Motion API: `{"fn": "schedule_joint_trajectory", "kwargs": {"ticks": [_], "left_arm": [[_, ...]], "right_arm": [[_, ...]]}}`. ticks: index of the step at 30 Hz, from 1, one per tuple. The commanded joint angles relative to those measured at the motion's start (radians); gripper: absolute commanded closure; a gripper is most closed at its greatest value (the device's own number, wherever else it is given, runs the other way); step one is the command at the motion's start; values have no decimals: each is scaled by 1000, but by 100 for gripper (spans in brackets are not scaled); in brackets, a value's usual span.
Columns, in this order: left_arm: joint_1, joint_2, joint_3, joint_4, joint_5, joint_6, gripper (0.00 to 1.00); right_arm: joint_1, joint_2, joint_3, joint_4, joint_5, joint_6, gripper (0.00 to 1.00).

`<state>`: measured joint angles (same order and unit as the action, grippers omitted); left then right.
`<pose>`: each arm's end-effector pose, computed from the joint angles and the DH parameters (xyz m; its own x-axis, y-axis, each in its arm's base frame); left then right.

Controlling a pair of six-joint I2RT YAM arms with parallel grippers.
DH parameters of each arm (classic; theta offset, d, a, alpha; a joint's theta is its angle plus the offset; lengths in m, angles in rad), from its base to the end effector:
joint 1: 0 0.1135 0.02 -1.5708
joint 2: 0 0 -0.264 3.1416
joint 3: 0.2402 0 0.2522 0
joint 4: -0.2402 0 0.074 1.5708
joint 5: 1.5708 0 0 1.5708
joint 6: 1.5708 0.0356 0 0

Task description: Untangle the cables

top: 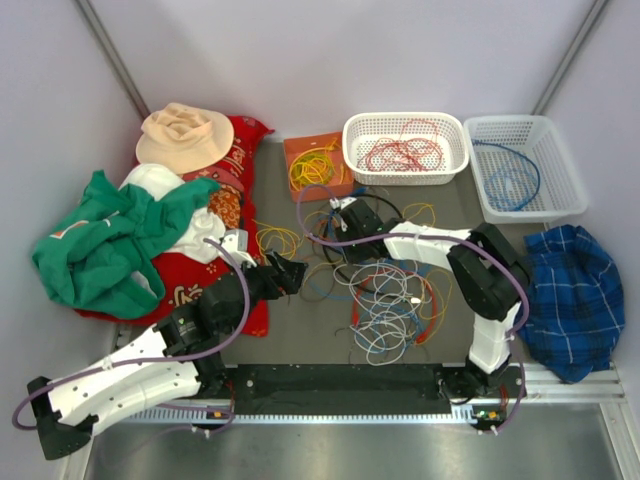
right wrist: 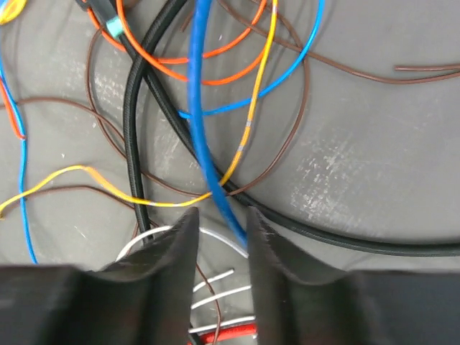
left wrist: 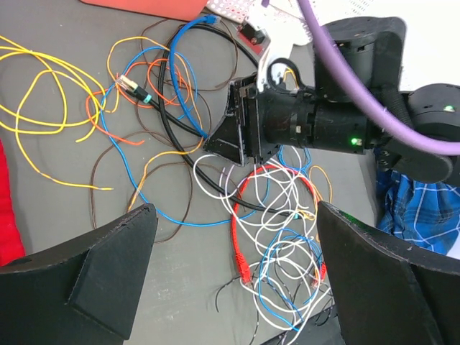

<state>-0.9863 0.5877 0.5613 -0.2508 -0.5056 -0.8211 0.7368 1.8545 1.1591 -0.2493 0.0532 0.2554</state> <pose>0.0960 -0.1138 0.2846 -0.4488 -0.4821 -0.7524 0.2115 0.7607 -0.6136 0.2861 0.2570 0.1673 -0.7444 -0.3347 -0.5779 -0.4752 0.8734 0.1063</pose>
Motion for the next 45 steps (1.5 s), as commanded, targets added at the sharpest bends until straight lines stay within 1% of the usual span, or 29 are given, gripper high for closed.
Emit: {"fn": "schedule_joint_trajectory", "kwargs": {"ticks": [1, 3, 5, 6, 7, 8, 9, 10, 11, 14, 15, 17, 18, 21, 23, 27, 29, 32, 33, 34, 35, 37, 38, 39, 40, 41, 44, 45], "left_arm": [[1, 0, 6, 15, -8, -6, 4], [3, -3, 3, 16, -8, -7, 4], [1, -6, -1, 22, -10, -3, 4], [1, -6, -1, 30, -13, 0, 4], [1, -5, 0, 31, -16, 5, 4], [1, -9, 3, 34, -19, 16, 4], [1, -8, 6, 39, -22, 22, 4], [1, -9, 12, 44, -30, 30, 4], [3, -11, 15, 48, -34, 49, 3], [2, -19, 23, 76, -50, 89, 3], [1, -22, 23, 85, -53, 99, 3], [1, -28, 20, 119, -59, 121, 2], [1, -28, 19, 130, -59, 126, 2], [1, -29, 17, 191, -56, 158, 2], [1, -31, 17, 241, -51, 186, 2], [1, -31, 8, 392, -27, 240, 2], [1, -23, 8, 413, -21, 247, 1], [1, -8, 12, 395, -14, 222, 1], [1, -5, 8, 384, -11, 212, 2], [1, -3, 6, 368, -7, 202, 2], [1, 0, 3, 355, -4, 176, 2], [1, -3, -9, 335, 4, 152, 2], [1, -5, -14, 332, 7, 134, 2], [1, -8, -21, 328, 10, 125, 2], [1, -9, -24, 312, 10, 116, 2], [1, -17, -26, 308, 12, 102, 2], [1, -29, -34, 283, 19, 88, 2], [1, -31, -38, 278, 22, 85, 1]], "right_arm": [[3, 9, -19, 53, -26, 10, 78], [4, -8, -45, 62, -36, 22, 81], [13, -55, -82, 65, -36, 42, 88], [18, -83, -94, 64, -38, 57, 93], [35, -113, -117, 62, -32, 67, 96], [47, -188, -125, 50, -24, 74, 98], [62, -227, -131, 38, -10, 87, 100], [78, -268, -137, 28, 3, 91, 100], [117, -358, -137, -3, 19, 90, 100], [176, -472, -102, -68, 74, 88, 100], [183, -535, -92, -111, 88, 94, 100], [191, -593, -69, -140, 99, 99, 100], [191, -650, -61, -171, 109, 102, 100], [191, -737, -36, -203, 131, 104, 100], [191, -773, -27, -209, 145, 105, 100], [191, -850, -22, -193, 157, 126, 100], [191, -886, -4, -180, 180, 130, 100], [174, -894, 57, -203, 298, 96, 100], [153, -885, 83, -223, 344, 88, 100], [124, -871, 138, -247, 343, 91, 100], [34, -850, 163, -272, 333, 99, 100], [-66, -831, 204, -269, 294, 136, 100], [-170, -822, 214, -266, 274, 152, 100], [-227, -798, 224, -255, 245, 195, 100], [-270, -784, 240, -249, 243, 212, 100], [-352, -766, 251, -248, 252, 232, 100], [-476, -700, 286, -216, 266, 318, 100], [-537, -684, 293, -188, 295, 359, 100]]}}
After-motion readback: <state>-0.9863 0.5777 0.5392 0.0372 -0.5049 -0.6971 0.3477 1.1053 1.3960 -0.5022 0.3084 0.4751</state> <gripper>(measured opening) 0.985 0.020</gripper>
